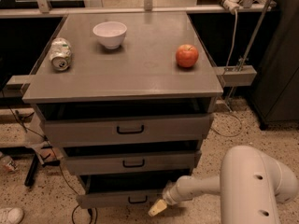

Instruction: Open bottom drawer

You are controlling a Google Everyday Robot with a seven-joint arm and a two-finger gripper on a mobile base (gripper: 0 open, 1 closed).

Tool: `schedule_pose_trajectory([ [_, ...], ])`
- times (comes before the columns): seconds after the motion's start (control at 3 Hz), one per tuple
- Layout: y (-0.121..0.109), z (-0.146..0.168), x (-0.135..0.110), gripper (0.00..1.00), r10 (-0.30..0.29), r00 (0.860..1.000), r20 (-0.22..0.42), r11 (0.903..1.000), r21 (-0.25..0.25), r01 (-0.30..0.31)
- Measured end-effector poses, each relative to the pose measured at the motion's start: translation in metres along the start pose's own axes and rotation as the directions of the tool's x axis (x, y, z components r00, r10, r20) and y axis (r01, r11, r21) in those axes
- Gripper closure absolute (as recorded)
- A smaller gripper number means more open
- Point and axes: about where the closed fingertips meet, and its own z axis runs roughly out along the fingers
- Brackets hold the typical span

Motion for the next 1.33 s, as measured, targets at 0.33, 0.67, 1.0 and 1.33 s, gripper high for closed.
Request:
schedule_pose_trajectory([
  [0.33,0.001,-0.003,-0.002,0.0,0.0,1.0,0.0,1.0,0.0,0.0],
  [0.67,0.017,-0.006,0.017,0.0,0.021,0.999,-0.031,0.9996,-0.017,-0.021],
  [1.0,0.017,-0.01,0.014,0.0,0.021,0.999,-0.032,0.9996,-0.016,-0.022],
  [1.33,0.029,-0.022,0.043,0.0,0.08,0.995,-0.067,0.9968,0.005,-0.079],
])
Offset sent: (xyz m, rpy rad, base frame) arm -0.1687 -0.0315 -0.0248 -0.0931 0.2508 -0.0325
